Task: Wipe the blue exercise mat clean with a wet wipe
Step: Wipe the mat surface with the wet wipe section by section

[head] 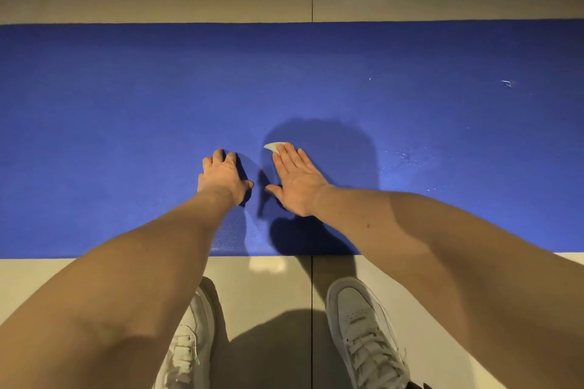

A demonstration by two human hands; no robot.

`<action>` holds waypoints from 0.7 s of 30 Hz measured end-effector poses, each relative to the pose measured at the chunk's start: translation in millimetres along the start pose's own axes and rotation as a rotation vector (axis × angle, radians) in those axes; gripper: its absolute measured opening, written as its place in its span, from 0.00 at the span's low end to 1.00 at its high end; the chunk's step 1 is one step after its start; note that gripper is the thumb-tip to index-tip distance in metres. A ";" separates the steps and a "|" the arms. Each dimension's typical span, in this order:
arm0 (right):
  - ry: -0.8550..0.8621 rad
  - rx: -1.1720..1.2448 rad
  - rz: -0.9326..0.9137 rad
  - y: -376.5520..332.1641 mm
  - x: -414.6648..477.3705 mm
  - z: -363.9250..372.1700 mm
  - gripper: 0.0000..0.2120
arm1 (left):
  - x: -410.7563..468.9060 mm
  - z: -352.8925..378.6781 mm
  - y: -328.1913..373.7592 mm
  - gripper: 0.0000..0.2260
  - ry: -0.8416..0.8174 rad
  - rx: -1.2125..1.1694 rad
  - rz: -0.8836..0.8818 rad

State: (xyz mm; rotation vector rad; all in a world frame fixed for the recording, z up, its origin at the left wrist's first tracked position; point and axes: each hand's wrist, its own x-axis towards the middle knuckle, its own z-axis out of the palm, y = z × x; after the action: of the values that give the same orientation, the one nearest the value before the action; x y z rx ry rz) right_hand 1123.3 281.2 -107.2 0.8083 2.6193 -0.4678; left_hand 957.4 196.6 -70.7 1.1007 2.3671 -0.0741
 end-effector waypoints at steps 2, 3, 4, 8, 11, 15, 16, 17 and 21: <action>0.049 0.012 -0.023 18.3 1.3 -4.6 0.38 | 3.1 -1.6 1.3 0.34 0.000 -0.004 -0.002; 0.066 0.032 0.021 31.1 1.7 -8.0 0.37 | 4.7 -2.1 2.1 0.34 0.000 -0.008 -0.004; 0.071 0.034 0.094 44.3 2.0 -12.4 0.37 | 6.1 -2.5 3.2 0.34 -0.001 -0.012 -0.005; -0.012 0.027 0.386 69.6 11.8 -25.6 0.39 | 10.7 -3.7 5.8 0.34 0.005 -0.006 -0.001; 0.045 0.104 0.404 43.8 21.9 -22.8 0.41 | 16.3 -6.6 6.3 0.34 0.012 -0.001 0.003; 0.055 0.088 0.109 0.7 32.0 -16.4 0.38 | 25.4 -11.0 7.1 0.34 0.026 -0.007 0.004; 0.042 0.055 0.059 -0.3 36.5 -15.6 0.38 | 27.5 -12.0 7.3 0.34 0.029 -0.003 0.007; 0.053 0.033 0.020 3.1 40.0 -16.5 0.37 | 29.4 -13.0 7.2 0.34 0.031 0.002 0.009; 0.202 0.128 0.105 50.3 47.8 -28.6 0.36 | 39.1 -17.3 5.7 0.34 0.033 0.002 0.006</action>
State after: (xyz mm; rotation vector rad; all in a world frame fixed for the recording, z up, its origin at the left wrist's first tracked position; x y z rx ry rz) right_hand 1109.2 354.7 -112.7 1.0804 2.7334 -0.5546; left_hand 933.2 232.2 -73.7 1.1186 2.3935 -0.0564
